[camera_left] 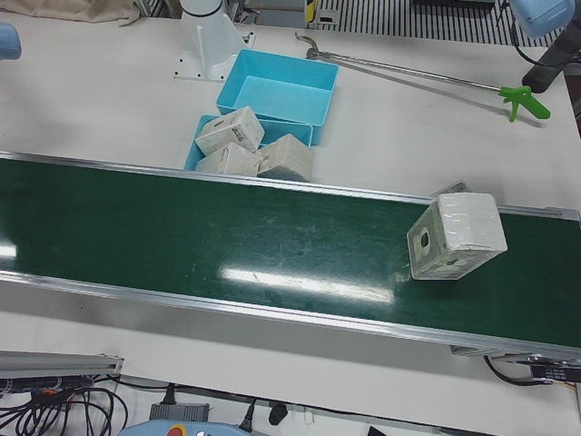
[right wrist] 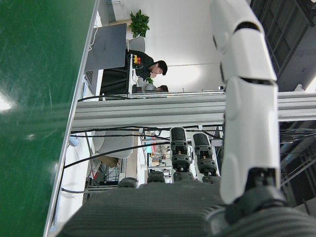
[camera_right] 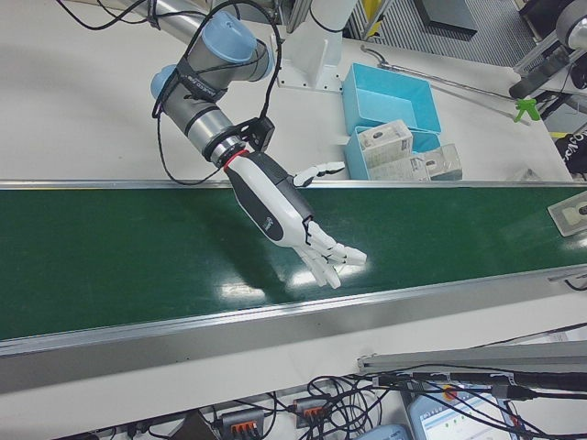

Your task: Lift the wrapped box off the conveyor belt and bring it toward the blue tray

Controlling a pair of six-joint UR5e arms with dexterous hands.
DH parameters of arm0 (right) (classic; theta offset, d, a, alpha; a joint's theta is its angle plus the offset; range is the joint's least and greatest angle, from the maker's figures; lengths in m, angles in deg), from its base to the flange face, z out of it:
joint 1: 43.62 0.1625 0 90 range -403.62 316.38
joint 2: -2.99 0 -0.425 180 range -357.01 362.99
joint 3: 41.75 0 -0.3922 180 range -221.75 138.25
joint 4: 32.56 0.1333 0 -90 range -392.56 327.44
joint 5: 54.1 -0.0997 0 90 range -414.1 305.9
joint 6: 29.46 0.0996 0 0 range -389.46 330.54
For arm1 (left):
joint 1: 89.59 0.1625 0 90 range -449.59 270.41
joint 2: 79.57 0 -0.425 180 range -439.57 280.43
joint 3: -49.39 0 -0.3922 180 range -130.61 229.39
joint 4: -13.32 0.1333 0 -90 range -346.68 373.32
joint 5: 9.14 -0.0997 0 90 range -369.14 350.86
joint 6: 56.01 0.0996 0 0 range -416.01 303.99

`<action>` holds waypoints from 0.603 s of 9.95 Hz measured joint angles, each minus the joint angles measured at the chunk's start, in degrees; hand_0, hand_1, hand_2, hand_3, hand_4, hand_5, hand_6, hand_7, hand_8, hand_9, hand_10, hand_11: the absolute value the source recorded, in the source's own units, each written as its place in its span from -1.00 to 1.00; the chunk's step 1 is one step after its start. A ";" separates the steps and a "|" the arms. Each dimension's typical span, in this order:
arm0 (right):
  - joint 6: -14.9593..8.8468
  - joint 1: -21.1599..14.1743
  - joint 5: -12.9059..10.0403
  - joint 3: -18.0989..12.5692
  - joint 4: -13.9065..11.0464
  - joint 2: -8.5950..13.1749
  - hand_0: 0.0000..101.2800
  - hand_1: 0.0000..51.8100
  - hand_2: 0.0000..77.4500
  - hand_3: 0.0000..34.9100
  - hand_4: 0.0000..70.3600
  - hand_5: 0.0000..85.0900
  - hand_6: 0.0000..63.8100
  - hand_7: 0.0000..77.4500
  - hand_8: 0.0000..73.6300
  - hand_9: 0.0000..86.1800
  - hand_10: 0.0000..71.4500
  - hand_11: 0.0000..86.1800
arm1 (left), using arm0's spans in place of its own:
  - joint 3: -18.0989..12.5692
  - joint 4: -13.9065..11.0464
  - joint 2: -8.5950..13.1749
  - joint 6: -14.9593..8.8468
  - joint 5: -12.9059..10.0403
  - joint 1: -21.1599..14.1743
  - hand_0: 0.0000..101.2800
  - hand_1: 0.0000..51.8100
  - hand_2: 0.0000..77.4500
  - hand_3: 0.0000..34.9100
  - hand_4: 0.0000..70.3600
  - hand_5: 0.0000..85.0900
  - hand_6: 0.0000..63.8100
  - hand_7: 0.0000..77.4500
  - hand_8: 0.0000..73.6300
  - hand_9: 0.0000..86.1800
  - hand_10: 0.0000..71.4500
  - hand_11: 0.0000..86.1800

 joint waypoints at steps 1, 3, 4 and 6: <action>-0.05 -0.03 -0.02 0.07 0.02 0.00 -0.03 -0.33 -0.62 -0.80 -0.85 -0.67 -0.91 -0.65 -1.00 -0.95 -1.00 -0.96 | 0.00 0.00 0.00 0.00 0.00 0.00 -1.00 -1.00 -0.97 -1.00 -1.00 -0.99 -1.00 -0.99 -0.99 -1.00 -1.00 -0.99; -0.58 -0.39 -0.44 0.37 0.04 0.14 -0.04 -0.41 -0.66 -0.89 -0.92 -0.67 -0.91 -0.65 -1.00 -0.95 -1.00 -0.96 | 0.00 0.00 0.00 0.00 0.00 0.00 -1.00 -1.00 -0.97 -1.00 -1.00 -0.99 -1.00 -0.99 -0.99 -1.00 -0.98 -1.00; -0.83 -0.70 -1.28 0.41 0.04 0.21 -0.04 -0.41 -0.63 -0.89 -0.80 -0.60 -0.91 -0.59 -1.00 -0.94 -1.00 -0.96 | 0.00 0.00 0.00 0.00 0.00 0.00 -1.00 -1.00 -0.99 -1.00 -1.00 -0.99 -1.00 -0.99 -0.99 -1.00 -1.00 -1.00; -0.73 -1.19 -2.55 0.41 -0.01 0.11 -0.03 -0.39 -0.61 -0.88 -0.71 -0.58 -0.86 -0.52 -1.00 -0.91 -1.00 -0.96 | 0.00 0.00 0.00 0.00 0.00 0.00 -1.00 -1.00 -0.97 -1.00 -1.00 -0.99 -1.00 -0.99 -0.99 -1.00 -0.98 -1.00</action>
